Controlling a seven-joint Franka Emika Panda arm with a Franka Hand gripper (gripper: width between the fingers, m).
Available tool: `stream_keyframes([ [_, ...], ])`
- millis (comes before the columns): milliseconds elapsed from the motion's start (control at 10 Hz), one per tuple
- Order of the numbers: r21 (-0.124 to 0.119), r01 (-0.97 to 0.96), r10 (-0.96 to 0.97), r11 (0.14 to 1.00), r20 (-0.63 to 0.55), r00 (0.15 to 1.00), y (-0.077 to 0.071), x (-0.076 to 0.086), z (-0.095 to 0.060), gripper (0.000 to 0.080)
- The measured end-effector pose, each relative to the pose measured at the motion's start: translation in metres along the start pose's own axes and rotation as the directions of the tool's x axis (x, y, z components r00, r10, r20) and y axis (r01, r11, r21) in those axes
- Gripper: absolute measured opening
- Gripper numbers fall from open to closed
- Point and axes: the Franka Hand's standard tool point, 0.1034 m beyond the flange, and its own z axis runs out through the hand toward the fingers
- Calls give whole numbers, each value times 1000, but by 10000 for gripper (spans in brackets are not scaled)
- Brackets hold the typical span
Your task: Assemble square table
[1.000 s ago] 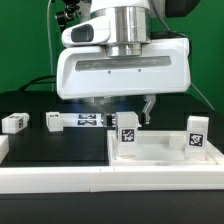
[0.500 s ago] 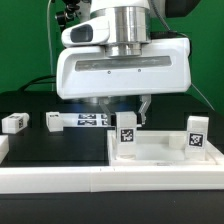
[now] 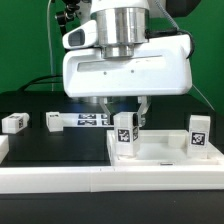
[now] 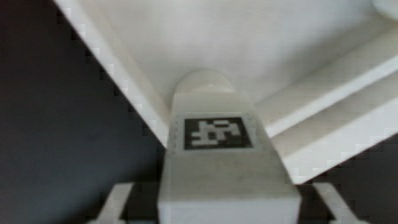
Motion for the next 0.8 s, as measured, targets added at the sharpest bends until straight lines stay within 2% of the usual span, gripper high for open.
stream_keyframes([
  [300,-2,-286,286,958,-3,958,1,1,0,290],
  [500,9,-468,468,884,12,884,0,0,0,290],
  [800,16,-625,625,780,26,780,-2,-1,0,290],
])
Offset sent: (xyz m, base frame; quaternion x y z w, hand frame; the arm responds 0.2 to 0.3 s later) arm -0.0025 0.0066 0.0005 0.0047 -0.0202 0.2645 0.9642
